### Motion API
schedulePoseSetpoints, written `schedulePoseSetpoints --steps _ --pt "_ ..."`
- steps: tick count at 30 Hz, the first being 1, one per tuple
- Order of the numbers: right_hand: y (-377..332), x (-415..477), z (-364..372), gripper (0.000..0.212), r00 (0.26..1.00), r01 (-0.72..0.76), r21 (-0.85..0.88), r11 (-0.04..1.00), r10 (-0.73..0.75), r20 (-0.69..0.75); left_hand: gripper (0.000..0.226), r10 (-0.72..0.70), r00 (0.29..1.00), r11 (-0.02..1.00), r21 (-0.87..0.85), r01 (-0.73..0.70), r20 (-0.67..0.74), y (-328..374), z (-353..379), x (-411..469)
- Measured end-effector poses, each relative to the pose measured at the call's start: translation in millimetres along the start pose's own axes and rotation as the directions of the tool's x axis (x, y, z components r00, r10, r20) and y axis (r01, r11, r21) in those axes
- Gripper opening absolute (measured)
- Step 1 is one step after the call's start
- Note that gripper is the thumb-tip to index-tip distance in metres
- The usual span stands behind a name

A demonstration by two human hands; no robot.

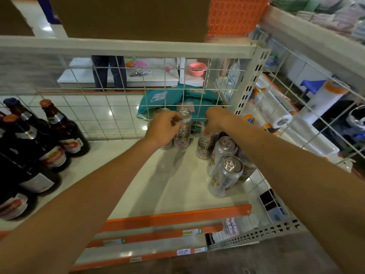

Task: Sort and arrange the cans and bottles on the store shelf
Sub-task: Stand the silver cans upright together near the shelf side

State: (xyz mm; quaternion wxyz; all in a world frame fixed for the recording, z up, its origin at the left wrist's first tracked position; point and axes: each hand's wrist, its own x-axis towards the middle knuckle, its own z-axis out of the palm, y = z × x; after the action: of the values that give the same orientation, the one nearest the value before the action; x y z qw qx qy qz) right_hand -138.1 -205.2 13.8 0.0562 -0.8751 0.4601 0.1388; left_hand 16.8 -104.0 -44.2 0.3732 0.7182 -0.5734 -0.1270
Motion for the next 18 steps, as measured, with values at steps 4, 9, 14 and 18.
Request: schedulePoseSetpoints --steps 4,9,14,18 --pt "2.7 -1.5 2.4 0.044 1.000 0.002 0.013 1.000 -0.002 0.018 0.029 -0.055 0.991 0.998 0.010 0.054 0.120 3.3 12.4 -7.0" --pt "-2.6 -8.7 -2.4 0.066 0.997 0.071 0.050 0.996 -0.072 0.021 0.056 -0.078 0.958 0.997 -0.007 0.083 0.275 7.8 15.8 -11.8" --pt "-29.3 -14.2 -7.9 0.058 0.987 0.149 0.133 0.980 -0.156 0.044 0.082 -0.033 0.932 0.998 -0.034 0.049 0.361 2.3 8.3 -18.6" --pt "-50.2 -15.7 -16.3 0.051 0.976 0.202 0.195 0.960 -0.213 0.040 0.077 -0.048 0.940 0.995 -0.063 0.074 0.338 -9.7 -8.9 -27.1"
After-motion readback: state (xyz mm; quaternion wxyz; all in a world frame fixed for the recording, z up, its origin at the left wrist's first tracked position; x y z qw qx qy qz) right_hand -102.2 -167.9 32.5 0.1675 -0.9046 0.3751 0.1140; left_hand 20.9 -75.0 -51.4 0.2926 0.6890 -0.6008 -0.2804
